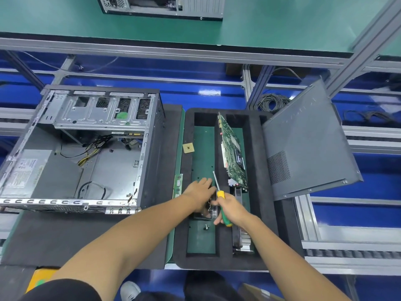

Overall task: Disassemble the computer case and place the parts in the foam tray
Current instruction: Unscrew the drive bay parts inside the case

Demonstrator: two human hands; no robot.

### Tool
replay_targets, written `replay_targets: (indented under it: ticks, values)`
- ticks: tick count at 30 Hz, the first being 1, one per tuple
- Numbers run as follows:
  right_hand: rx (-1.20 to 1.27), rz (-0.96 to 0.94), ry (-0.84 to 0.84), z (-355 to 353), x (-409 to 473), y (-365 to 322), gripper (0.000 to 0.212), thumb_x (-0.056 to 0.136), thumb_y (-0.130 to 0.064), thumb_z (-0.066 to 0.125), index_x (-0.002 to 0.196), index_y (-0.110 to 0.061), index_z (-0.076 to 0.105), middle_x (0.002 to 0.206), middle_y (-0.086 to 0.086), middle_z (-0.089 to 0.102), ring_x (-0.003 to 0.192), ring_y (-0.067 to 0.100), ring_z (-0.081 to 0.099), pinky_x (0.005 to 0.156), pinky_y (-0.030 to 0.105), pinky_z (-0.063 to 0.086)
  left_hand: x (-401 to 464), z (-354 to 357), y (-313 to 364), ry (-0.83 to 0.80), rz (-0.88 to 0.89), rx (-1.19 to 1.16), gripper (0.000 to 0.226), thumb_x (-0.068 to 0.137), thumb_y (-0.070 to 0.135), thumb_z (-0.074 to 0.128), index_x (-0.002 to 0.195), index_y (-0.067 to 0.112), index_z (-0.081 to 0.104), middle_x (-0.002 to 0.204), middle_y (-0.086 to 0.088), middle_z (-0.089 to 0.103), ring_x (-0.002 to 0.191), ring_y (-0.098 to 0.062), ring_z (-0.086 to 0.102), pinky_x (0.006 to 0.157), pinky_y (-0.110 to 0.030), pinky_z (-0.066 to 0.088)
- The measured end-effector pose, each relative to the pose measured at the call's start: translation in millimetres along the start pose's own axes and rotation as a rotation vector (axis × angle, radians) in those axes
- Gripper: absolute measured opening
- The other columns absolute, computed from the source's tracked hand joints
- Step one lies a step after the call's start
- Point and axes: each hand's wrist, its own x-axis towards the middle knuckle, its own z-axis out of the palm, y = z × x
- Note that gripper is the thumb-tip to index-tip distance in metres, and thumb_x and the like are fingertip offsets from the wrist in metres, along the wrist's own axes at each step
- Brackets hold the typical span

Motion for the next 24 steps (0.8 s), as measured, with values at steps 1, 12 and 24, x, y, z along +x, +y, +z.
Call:
replay_targets:
  ticks: [1, 12, 24]
  values:
    - [-0.021, 0.0, 0.004, 0, 0, 0, 0.017, 0.103, -0.025, 0.034, 0.101, -0.02, 0.051, 0.124, 0.011, 0.065, 0.062, 0.033, 0.074, 0.054, 0.032, 0.047, 2, 5, 4, 0.007, -0.01, 0.028, 0.103, 0.071, 0.066, 0.081, 0.147, 0.013, 0.035, 0.143, -0.01, 0.036, 0.134, -0.029, 0.037, 0.106, -0.044, 0.042]
    - [-0.272, -0.006, -0.044, -3, -4, -20, 0.026, 0.088, -0.033, 0.039, 0.101, -0.016, 0.052, 0.078, 0.009, 0.072, 0.06, 0.031, 0.074, 0.046, 0.024, 0.043, -2, 18, 14, -0.024, -0.105, 0.123, 0.101, 0.077, 0.045, 0.086, 0.153, 0.005, 0.032, 0.142, -0.014, 0.043, 0.132, -0.029, 0.047, 0.107, -0.039, 0.041]
    - [-0.322, -0.032, 0.009, -1, -4, -28, 0.017, 0.095, -0.024, 0.042, 0.101, -0.012, 0.053, 0.068, 0.012, 0.07, 0.057, 0.031, 0.073, 0.043, 0.023, 0.041, -2, 2, 6, -0.012, -0.056, 0.231, 0.103, 0.081, 0.058, 0.078, 0.156, 0.008, 0.029, 0.155, -0.014, 0.037, 0.145, -0.03, 0.036, 0.123, -0.043, 0.023]
